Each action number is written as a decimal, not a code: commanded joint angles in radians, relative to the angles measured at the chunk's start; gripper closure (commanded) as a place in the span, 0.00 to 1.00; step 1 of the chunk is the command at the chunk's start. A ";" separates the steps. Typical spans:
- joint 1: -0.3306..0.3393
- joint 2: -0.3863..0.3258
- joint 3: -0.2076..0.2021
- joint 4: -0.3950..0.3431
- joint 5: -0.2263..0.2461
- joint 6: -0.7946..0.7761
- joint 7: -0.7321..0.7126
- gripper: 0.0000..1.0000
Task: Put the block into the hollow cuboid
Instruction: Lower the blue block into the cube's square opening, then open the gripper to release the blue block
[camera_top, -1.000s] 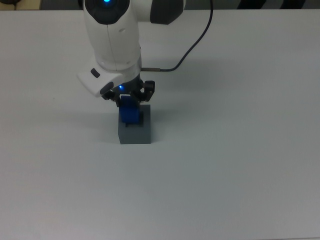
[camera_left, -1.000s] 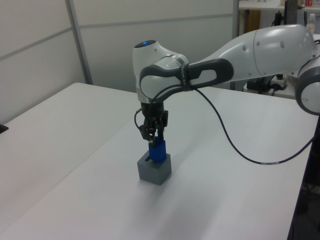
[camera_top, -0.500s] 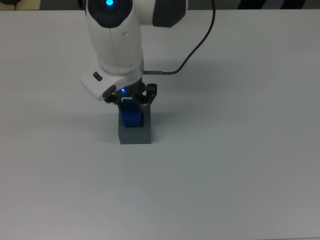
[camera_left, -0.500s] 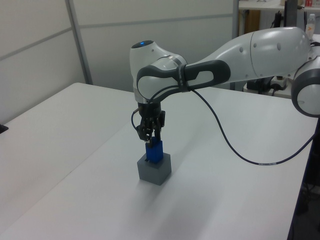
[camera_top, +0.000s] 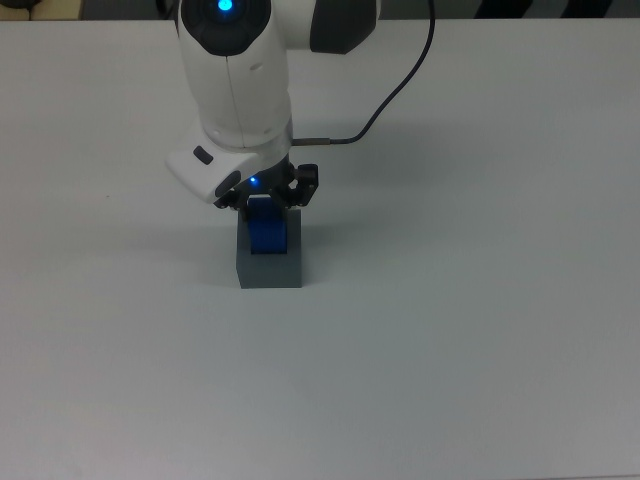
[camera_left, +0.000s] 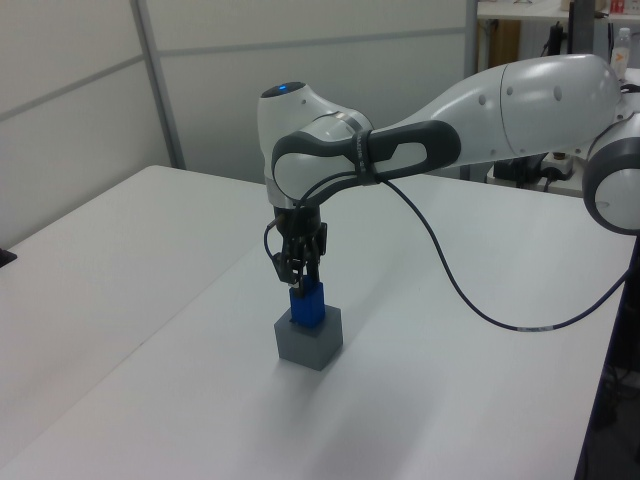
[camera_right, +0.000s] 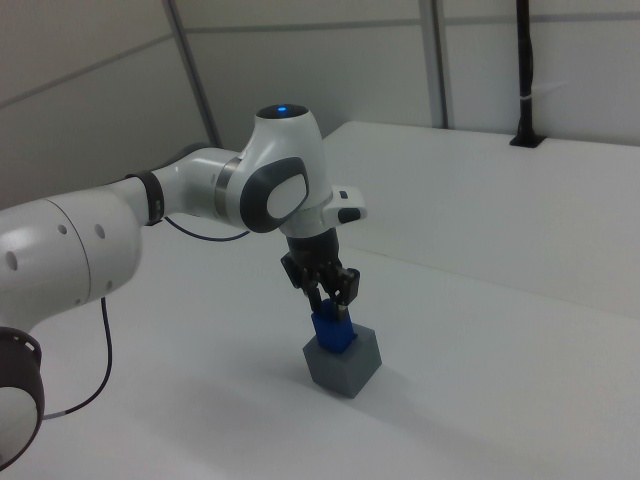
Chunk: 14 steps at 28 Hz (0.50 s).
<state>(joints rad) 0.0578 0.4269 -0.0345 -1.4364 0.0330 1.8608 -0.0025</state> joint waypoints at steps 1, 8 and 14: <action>0.004 0.024 -0.001 0.025 0.008 0.006 -0.033 0.53; 0.002 0.024 -0.001 0.022 0.008 0.032 -0.062 0.53; 0.004 0.026 -0.001 0.021 0.001 0.038 -0.064 0.42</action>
<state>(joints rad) 0.0578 0.4374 -0.0328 -1.4362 0.0330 1.8811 -0.0382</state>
